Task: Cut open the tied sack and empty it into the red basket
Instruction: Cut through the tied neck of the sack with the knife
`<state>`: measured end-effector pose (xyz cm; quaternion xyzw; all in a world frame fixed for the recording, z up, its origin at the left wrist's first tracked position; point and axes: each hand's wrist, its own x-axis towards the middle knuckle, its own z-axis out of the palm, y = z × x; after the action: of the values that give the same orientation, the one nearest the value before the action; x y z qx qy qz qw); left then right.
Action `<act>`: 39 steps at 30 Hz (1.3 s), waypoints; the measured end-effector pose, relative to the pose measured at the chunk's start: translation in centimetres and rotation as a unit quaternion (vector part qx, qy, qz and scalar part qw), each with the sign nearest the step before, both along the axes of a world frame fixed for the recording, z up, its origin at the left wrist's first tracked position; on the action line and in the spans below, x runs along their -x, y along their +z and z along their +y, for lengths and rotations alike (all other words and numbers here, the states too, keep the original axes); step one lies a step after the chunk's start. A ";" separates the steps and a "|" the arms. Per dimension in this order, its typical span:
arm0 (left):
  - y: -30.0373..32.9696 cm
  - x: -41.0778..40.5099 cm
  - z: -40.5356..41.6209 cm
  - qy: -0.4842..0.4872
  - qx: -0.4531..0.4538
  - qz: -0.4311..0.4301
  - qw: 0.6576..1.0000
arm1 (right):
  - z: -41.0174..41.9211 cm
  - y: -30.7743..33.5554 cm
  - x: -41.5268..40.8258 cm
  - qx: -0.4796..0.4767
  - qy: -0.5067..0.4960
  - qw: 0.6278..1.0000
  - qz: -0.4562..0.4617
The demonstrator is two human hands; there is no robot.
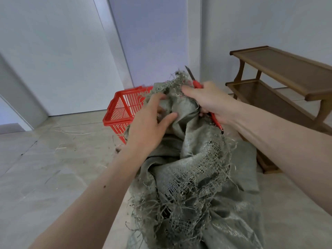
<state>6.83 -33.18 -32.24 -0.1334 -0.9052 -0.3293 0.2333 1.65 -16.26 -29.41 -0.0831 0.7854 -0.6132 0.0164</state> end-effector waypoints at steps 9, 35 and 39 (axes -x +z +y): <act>-1.0 0.9 -1.3 -0.049 -0.018 -0.037 0.998 | 1.3 0.6 0.3 -0.116 -0.091 0.985 0.092; -0.1 0.9 -2.5 -0.064 -0.008 -0.052 0.997 | 1.0 0.7 -0.8 -0.308 0.029 0.913 0.266; -0.4 0.2 -2.4 -0.145 -0.106 -0.065 0.982 | 1.0 0.5 -0.7 -0.286 0.024 0.921 0.265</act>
<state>6.62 -35.55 -32.69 -0.2159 -0.8497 -0.4613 0.1366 2.36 -15.23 -28.90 -0.2535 0.9005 -0.3178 -0.1543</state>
